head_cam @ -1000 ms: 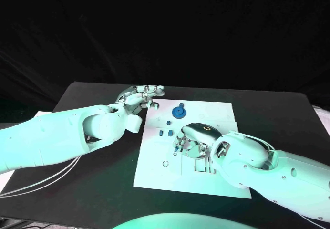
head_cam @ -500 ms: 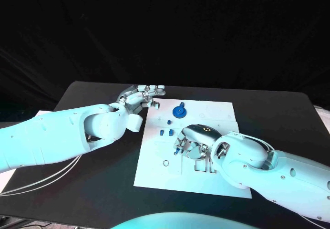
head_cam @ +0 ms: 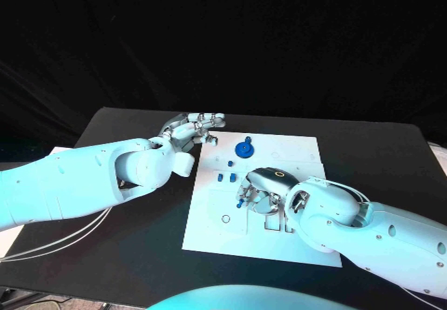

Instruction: Assemble the parts on the task board

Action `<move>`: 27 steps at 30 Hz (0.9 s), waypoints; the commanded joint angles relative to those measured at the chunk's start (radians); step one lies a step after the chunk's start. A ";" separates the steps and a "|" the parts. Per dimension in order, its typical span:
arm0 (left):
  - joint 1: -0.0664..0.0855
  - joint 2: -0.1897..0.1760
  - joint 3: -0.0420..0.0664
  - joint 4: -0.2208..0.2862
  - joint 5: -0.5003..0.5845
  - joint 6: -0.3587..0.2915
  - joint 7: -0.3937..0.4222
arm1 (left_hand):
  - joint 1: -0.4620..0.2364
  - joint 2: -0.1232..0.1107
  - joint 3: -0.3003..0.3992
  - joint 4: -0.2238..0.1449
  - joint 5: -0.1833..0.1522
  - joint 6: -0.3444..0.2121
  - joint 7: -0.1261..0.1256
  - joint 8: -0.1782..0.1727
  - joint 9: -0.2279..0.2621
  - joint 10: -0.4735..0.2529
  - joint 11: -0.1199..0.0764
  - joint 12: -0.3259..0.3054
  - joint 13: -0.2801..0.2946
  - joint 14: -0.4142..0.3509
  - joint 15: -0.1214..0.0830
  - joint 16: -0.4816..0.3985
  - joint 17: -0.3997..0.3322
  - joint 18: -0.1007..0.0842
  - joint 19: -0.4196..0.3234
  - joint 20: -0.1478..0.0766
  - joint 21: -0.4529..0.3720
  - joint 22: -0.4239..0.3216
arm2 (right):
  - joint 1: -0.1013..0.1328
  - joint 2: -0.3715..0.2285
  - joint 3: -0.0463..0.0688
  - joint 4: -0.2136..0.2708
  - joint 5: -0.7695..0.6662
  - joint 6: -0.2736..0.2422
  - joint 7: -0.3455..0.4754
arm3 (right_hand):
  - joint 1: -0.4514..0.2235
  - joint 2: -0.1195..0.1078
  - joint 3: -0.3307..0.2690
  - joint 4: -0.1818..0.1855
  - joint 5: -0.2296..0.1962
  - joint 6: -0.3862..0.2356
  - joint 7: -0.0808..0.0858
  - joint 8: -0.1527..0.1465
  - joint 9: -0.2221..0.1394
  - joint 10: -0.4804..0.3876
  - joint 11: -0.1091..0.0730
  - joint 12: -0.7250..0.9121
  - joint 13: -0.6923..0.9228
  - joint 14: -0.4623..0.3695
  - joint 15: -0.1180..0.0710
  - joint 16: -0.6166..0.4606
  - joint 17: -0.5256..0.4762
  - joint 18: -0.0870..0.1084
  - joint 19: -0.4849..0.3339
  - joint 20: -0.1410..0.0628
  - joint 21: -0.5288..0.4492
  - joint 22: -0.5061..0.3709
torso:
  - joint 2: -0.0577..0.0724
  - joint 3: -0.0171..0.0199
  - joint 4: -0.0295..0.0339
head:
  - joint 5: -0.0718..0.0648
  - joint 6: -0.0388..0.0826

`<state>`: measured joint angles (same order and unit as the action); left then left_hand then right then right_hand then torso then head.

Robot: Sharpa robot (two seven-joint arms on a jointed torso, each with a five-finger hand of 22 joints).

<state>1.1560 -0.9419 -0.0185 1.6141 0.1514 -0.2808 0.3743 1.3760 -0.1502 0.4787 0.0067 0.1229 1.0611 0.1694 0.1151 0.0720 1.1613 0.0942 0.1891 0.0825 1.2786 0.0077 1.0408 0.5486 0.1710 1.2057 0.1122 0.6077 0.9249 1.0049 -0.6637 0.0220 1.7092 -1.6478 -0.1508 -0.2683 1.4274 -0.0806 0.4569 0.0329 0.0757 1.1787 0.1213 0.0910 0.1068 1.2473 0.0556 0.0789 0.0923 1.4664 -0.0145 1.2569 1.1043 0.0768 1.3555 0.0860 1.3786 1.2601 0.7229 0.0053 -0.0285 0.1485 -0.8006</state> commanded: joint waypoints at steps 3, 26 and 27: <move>0.000 0.001 0.001 0.002 0.003 0.020 0.001 | 0.001 0.008 -0.001 -0.001 0.005 -0.004 0.001 0.003 -0.002 -0.006 0.000 0.001 0.001 -0.005 0.000 -0.003 -0.001 0.012 -0.003 -0.004 -0.006 -0.001 | -0.003 0.005 -0.003 -0.007 -0.018 0.037 0.001 | -0.009 0.001 0.004 -0.002 0.004 0.004 0.001 0.002 0.018 0.002 0.005 -0.004 -0.001 0.031 -0.004 0.001 -0.001 -0.002 0.000 0.003 0.001 -0.002 | 0.000 -0.0004 0.0005 | 0.003 -0.004; 0.000 -0.001 0.001 0.002 0.003 0.019 0.001 | 0.001 0.009 -0.003 -0.003 0.005 -0.005 0.002 0.003 -0.002 -0.009 0.001 0.002 0.000 -0.006 0.001 -0.003 -0.003 0.012 -0.003 -0.004 -0.007 -0.002 | -0.004 0.013 -0.014 -0.013 -0.010 0.044 0.002 | -0.058 -0.027 -0.019 0.010 0.037 -0.061 0.027 -0.027 0.007 -0.082 0.034 -0.015 -0.026 0.027 0.020 -0.002 -0.016 0.000 -0.009 0.024 -0.007 -0.011 | 0.000 0.0000 -0.0003 | 0.003 -0.007; 0.000 -0.001 0.001 0.002 0.003 0.019 0.001 | 0.001 0.009 -0.003 -0.003 0.005 -0.005 0.002 0.003 -0.002 -0.009 0.001 0.002 0.000 -0.006 0.001 -0.003 -0.003 0.012 -0.003 -0.004 -0.007 -0.002 | -0.004 0.013 -0.014 -0.013 -0.009 0.043 0.002 | -0.058 -0.027 -0.019 0.009 0.037 -0.060 0.027 -0.027 0.008 -0.081 0.033 -0.014 -0.026 0.027 0.020 -0.002 -0.016 0.000 -0.009 0.024 -0.007 -0.011 | 0.000 0.0000 -0.0003 | 0.003 -0.007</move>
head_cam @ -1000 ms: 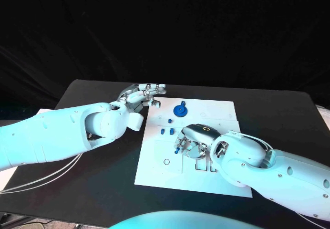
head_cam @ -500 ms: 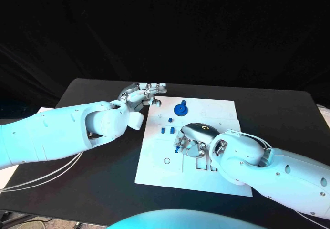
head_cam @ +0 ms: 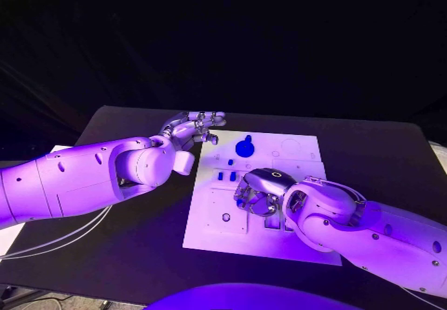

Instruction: Assemble the parts on the task board

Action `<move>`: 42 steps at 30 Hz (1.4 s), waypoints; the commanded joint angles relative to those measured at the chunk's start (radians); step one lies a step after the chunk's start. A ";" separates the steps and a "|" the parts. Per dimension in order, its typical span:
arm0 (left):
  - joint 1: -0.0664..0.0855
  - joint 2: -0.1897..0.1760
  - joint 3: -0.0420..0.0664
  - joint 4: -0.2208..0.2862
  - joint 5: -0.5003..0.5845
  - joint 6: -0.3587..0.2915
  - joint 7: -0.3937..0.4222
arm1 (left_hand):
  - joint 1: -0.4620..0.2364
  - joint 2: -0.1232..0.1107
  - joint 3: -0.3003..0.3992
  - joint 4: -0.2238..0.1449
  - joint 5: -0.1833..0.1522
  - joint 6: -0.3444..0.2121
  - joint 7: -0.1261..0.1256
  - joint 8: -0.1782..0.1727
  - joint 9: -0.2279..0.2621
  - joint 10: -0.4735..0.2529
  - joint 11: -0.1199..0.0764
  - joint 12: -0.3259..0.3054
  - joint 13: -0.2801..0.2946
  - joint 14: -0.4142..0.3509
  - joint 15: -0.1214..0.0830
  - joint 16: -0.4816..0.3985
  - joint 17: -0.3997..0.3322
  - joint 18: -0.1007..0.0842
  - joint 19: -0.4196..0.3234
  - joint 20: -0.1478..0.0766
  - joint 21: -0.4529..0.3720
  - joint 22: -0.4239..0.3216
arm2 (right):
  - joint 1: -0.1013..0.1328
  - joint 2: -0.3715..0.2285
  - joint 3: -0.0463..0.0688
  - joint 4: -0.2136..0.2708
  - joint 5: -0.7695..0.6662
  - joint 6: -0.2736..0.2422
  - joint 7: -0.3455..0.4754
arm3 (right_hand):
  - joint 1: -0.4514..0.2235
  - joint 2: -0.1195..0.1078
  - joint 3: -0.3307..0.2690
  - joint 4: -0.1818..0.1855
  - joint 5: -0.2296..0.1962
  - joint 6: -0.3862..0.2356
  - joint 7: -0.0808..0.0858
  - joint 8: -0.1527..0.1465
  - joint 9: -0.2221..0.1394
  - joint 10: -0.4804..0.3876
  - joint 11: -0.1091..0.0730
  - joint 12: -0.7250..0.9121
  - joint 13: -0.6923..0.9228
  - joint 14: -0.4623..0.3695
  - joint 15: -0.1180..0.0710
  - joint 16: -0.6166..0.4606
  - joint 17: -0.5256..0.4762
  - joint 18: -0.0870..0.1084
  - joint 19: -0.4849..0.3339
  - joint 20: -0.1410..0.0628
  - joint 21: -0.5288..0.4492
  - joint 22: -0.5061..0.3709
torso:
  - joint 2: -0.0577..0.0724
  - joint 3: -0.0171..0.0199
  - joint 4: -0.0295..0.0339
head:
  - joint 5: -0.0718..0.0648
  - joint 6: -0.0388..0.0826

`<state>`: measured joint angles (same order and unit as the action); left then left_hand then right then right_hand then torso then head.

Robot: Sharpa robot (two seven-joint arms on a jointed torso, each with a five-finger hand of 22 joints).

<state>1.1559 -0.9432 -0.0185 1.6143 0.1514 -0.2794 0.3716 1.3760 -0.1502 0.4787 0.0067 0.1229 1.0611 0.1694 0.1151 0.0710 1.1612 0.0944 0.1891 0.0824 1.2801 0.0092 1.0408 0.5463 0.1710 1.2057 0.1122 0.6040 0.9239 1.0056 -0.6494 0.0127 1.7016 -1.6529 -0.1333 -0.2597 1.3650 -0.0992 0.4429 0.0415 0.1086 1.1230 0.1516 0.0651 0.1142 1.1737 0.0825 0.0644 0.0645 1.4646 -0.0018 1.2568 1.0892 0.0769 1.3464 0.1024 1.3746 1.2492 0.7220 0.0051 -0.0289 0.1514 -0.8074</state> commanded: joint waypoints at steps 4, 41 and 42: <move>0.000 0.001 0.001 0.001 0.003 0.018 0.003 | 0.001 0.009 -0.003 -0.003 0.005 -0.005 0.002 0.003 -0.001 -0.008 0.001 0.002 0.000 -0.008 -0.001 -0.003 -0.001 0.012 -0.003 -0.004 -0.003 -0.001 | -0.005 -0.003 -0.005 -0.007 -0.002 0.005 -0.011 | -0.008 -0.023 -0.016 0.005 0.004 -0.043 0.008 -0.005 -0.010 -0.027 0.015 0.000 0.000 0.027 0.014 -0.002 -0.003 0.002 -0.004 0.012 -0.007 -0.006 | 0.000 0.0001 -0.0002 | -0.001 0.001; 0.000 -0.004 0.001 0.002 0.003 0.025 0.000 | 0.004 0.010 -0.003 -0.006 0.006 -0.006 0.002 0.003 -0.001 -0.010 0.001 0.005 0.000 -0.009 -0.001 -0.004 -0.003 0.012 -0.002 -0.004 -0.005 -0.002 | 0.117 -0.272 0.029 0.101 -0.092 -0.013 -0.096 | 0.009 -0.040 -0.176 0.004 0.005 -0.159 -0.026 -0.003 -0.046 -0.206 0.019 0.047 -0.002 0.009 0.004 -0.056 -0.097 0.023 -0.059 0.010 -0.083 -0.106 | 0.001 0.0003 -0.0022 | -0.046 0.038; 0.000 -0.004 0.001 0.002 0.003 0.025 0.000 | 0.004 0.010 -0.003 -0.006 0.006 -0.006 0.002 0.003 -0.001 -0.010 0.001 0.005 0.000 -0.009 -0.001 -0.004 -0.003 0.012 -0.002 -0.004 -0.005 -0.002 | 0.118 -0.275 0.029 0.099 -0.096 -0.008 -0.096 | 0.010 -0.040 -0.178 0.005 0.005 -0.160 -0.028 -0.003 -0.046 -0.207 0.019 0.046 -0.002 0.008 0.002 -0.056 -0.098 0.023 -0.059 0.009 -0.083 -0.105 | 0.001 0.0008 -0.0027 | -0.047 0.039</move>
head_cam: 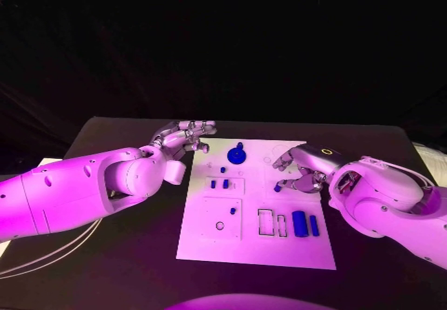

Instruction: Assemble the parts on the task board

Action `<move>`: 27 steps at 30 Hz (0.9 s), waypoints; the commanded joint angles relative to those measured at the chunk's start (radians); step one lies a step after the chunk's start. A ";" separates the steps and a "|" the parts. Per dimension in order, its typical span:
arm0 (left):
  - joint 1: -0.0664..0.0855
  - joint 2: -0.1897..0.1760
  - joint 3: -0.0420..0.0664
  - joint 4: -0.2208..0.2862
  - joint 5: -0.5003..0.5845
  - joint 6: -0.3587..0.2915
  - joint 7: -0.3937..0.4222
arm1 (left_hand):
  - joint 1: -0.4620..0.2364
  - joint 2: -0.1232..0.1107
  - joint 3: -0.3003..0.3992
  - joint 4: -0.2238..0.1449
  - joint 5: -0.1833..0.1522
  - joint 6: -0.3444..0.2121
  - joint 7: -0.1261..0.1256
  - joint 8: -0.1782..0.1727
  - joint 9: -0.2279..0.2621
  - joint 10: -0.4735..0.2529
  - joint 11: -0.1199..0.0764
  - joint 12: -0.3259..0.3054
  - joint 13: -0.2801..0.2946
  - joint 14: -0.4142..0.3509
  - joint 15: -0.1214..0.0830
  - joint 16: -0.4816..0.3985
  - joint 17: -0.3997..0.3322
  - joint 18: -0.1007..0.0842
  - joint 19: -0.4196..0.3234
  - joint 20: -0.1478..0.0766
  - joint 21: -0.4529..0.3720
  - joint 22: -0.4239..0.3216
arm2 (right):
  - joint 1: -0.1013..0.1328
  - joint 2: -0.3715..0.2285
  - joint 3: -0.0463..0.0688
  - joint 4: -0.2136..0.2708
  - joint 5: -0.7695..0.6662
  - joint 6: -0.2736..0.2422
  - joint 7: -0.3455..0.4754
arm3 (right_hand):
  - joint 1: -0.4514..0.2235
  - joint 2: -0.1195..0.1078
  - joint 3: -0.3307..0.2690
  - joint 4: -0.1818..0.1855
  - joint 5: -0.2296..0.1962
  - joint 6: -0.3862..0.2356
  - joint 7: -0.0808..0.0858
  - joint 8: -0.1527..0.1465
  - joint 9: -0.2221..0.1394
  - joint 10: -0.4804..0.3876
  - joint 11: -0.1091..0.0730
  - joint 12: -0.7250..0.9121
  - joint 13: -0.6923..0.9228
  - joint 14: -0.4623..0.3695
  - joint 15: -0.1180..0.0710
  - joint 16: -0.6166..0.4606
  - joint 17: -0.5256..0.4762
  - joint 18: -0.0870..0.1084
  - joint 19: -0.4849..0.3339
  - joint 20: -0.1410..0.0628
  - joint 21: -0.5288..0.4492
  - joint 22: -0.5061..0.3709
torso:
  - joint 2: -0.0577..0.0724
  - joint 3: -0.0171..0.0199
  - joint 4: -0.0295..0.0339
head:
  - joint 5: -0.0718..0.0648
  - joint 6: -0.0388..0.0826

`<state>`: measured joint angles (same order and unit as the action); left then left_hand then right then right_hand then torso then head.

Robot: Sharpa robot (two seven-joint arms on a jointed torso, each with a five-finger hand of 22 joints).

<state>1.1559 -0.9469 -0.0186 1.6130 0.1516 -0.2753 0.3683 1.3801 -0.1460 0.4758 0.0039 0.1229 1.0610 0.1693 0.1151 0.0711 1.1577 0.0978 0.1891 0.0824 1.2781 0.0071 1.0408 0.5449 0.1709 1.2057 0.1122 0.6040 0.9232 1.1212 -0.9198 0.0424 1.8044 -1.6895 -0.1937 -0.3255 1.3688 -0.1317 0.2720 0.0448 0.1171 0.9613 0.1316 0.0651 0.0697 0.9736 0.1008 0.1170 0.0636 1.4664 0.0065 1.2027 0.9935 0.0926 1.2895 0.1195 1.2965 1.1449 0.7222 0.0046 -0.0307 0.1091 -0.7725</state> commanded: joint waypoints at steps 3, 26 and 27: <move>0.000 -0.001 0.001 0.003 0.003 0.022 0.003 | 0.000 0.006 -0.001 -0.003 0.006 -0.006 0.002 0.003 -0.001 -0.006 -0.003 0.005 0.000 -0.007 0.001 -0.004 -0.001 0.012 -0.002 -0.004 -0.005 -0.001 | 0.003 -0.008 -0.001 -0.010 -0.067 0.066 -0.031 | 0.008 -0.006 -0.012 0.003 -0.004 0.001 -0.010 -0.003 -0.001 -0.011 0.001 -0.007 -0.001 0.007 -0.008 -0.002 -0.001 0.008 -0.002 -0.010 -0.005 -0.001 | 0.000 0.0013 0.0000 | -0.008 0.005; 0.000 0.000 0.001 0.000 0.003 0.027 -0.001 | 0.000 0.006 -0.001 -0.003 0.006 -0.006 0.002 0.003 -0.001 -0.006 -0.003 0.005 0.000 -0.007 0.001 -0.004 -0.001 0.012 -0.002 -0.004 -0.005 -0.001 | -0.019 0.035 -0.006 -0.039 -0.041 0.142 -0.002 | 0.041 0.040 -0.010 0.018 0.012 0.078 -0.001 0.008 0.006 0.089 -0.016 0.034 -0.001 0.016 -0.007 0.016 0.018 0.001 0.020 -0.014 0.010 0.024 | 0.001 0.0006 0.0032 | -0.009 0.001; 0.000 0.000 0.001 -0.001 0.003 0.028 -0.001 | 0.000 0.006 -0.001 -0.003 0.006 -0.006 0.002 0.003 -0.001 -0.006 -0.003 0.005 0.000 -0.007 0.001 -0.004 -0.001 0.012 -0.002 -0.004 -0.005 -0.001 | -0.020 0.037 -0.006 -0.040 -0.041 0.141 -0.001 | 0.041 0.042 -0.008 0.018 0.012 0.080 -0.001 0.008 0.006 0.092 -0.016 0.034 -0.001 0.016 -0.007 0.017 0.019 0.001 0.021 -0.013 0.011 0.025 | 0.001 0.0004 0.0035 | -0.009 0.001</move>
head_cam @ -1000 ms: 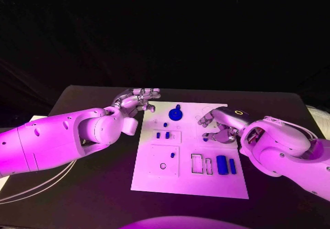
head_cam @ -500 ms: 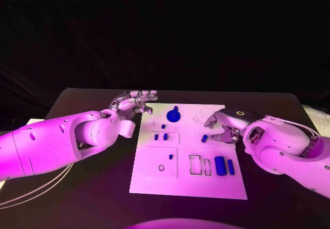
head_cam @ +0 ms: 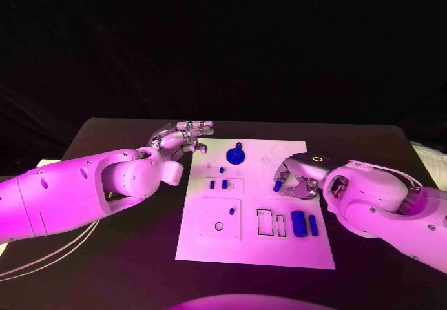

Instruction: Assemble the parts on the task board

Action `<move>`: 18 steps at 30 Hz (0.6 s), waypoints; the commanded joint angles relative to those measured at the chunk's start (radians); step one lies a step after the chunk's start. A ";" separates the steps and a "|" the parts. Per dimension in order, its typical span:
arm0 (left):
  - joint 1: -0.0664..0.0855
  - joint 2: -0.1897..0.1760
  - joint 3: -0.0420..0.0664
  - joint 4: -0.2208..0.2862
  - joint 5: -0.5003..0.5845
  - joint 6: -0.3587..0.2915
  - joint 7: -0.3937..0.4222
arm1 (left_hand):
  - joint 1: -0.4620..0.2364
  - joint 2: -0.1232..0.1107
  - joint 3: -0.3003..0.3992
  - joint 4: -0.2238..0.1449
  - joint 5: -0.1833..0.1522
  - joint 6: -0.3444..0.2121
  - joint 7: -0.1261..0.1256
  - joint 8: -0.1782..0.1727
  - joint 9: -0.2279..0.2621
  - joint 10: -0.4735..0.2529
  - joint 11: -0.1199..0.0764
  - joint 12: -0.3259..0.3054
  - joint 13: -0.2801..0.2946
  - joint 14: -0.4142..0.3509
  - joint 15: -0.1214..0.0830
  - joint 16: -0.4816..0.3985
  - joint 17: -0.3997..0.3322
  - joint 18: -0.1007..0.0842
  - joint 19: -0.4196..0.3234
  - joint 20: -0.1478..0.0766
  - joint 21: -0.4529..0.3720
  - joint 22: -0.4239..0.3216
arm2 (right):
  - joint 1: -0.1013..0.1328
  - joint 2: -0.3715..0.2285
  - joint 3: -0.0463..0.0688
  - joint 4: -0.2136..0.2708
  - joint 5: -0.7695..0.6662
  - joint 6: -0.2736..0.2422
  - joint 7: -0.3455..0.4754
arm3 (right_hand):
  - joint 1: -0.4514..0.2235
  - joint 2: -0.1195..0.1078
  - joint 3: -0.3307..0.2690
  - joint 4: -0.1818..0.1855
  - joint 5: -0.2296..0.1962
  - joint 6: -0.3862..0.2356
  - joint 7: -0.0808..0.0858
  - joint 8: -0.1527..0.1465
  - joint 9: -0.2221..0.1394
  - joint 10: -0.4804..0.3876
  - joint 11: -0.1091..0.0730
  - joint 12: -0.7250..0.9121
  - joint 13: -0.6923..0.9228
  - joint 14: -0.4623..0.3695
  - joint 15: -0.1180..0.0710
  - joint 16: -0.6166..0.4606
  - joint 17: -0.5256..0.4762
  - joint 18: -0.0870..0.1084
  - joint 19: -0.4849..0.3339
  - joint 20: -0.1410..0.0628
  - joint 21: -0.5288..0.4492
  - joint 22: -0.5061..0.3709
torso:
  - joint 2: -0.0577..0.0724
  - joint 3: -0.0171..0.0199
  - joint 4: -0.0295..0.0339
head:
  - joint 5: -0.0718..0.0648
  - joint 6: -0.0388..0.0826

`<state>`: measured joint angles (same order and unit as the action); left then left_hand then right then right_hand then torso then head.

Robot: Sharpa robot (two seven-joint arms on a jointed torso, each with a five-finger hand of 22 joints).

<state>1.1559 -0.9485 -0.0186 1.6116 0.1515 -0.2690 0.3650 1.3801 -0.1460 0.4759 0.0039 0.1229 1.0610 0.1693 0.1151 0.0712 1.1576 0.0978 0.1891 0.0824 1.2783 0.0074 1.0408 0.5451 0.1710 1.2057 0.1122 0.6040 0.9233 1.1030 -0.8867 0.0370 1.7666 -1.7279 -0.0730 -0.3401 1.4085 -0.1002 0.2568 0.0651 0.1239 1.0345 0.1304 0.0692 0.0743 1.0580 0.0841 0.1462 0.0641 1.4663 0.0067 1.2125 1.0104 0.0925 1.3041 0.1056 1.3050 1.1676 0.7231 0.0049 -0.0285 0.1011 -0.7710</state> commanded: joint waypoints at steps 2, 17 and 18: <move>0.000 0.002 0.001 0.000 0.003 0.022 0.002 | 0.000 0.006 -0.001 -0.003 0.006 -0.006 0.002 0.003 -0.001 -0.006 -0.003 0.005 0.000 -0.007 0.001 -0.004 -0.001 0.012 -0.002 -0.004 -0.005 -0.001 | -0.002 0.008 -0.001 -0.005 -0.002 0.017 0.015 | 0.003 0.013 0.012 -0.001 0.005 0.012 0.001 0.004 0.001 0.013 0.001 0.005 -0.002 0.017 -0.007 0.010 0.005 0.000 0.008 0.001 0.005 0.005 | 0.000 0.0001 0.0008 | 0.000 -0.001; 0.000 0.002 0.001 -0.001 0.003 0.030 -0.005 | 0.000 0.006 -0.001 -0.003 0.006 -0.006 0.002 0.003 -0.001 -0.006 -0.003 0.005 0.000 -0.007 0.001 -0.004 -0.001 0.012 -0.002 -0.004 -0.005 -0.001 | -0.004 0.022 -0.002 -0.021 -0.013 -0.007 0.014 | 0.044 0.048 0.086 -0.011 -0.041 0.093 -0.005 0.027 0.013 0.115 -0.017 0.018 0.004 0.022 -0.019 0.029 0.025 -0.008 0.033 -0.006 0.033 0.044 | 0.000 0.0005 0.0003 | 0.002 -0.006; 0.000 0.002 0.001 -0.001 0.003 0.030 -0.006 | 0.000 0.006 -0.001 -0.003 0.006 -0.006 0.002 0.003 -0.001 -0.006 -0.003 0.005 0.000 -0.007 0.001 -0.004 -0.001 0.012 -0.002 -0.004 -0.005 -0.001 | -0.004 0.022 -0.002 -0.022 -0.015 -0.008 0.013 | 0.048 0.051 0.093 -0.015 -0.046 0.100 -0.006 0.030 0.015 0.123 -0.019 0.019 0.005 0.022 -0.021 0.030 0.025 -0.008 0.036 -0.008 0.036 0.049 | 0.000 0.0005 0.0003 | 0.002 -0.006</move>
<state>1.1559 -0.9479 -0.0186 1.6098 0.1515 -0.2616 0.3588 1.3801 -0.1460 0.4759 0.0039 0.1229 1.0611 0.1693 0.1151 0.0712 1.1576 0.0978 0.1891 0.0824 1.2785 0.0076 1.0408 0.5452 0.1710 1.2057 0.1122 0.6040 0.9234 1.1006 -0.8661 0.0358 1.7456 -1.7260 -0.0760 -0.3298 1.4435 -0.0652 0.3411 0.0546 0.0813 1.1250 0.1259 0.0915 0.0835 1.1676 0.0721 0.1607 0.0632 1.4652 -0.0062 1.2395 1.0348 0.0924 1.3348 0.0998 1.3373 1.2122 0.7230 0.0053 -0.0285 0.1033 -0.7763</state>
